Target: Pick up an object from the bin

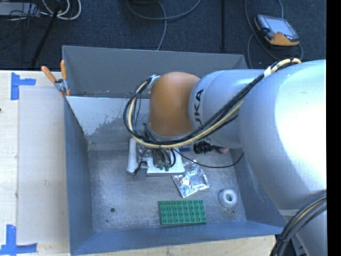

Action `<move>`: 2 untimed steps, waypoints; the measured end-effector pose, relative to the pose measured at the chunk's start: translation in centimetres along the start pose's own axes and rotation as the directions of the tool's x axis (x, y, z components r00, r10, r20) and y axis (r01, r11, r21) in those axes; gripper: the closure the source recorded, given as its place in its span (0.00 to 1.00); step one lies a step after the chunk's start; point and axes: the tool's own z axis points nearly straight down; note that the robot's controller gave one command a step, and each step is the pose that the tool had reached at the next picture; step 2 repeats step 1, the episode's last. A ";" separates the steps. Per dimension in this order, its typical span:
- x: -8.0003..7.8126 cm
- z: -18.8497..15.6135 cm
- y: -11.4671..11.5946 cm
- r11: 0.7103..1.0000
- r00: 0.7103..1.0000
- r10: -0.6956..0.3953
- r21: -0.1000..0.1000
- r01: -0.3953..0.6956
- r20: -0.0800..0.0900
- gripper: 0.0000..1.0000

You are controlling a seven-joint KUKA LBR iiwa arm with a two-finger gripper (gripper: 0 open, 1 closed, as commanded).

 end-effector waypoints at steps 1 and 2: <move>2.2 -20.7 2.0 0.996 0.996 -0.084 0.005 0.084 0.023 1.00; 2.2 -20.7 2.0 0.996 0.996 -0.084 0.005 0.084 0.023 1.00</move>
Offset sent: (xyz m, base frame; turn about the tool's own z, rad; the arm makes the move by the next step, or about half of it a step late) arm -0.0186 0.0203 0.2034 -0.0865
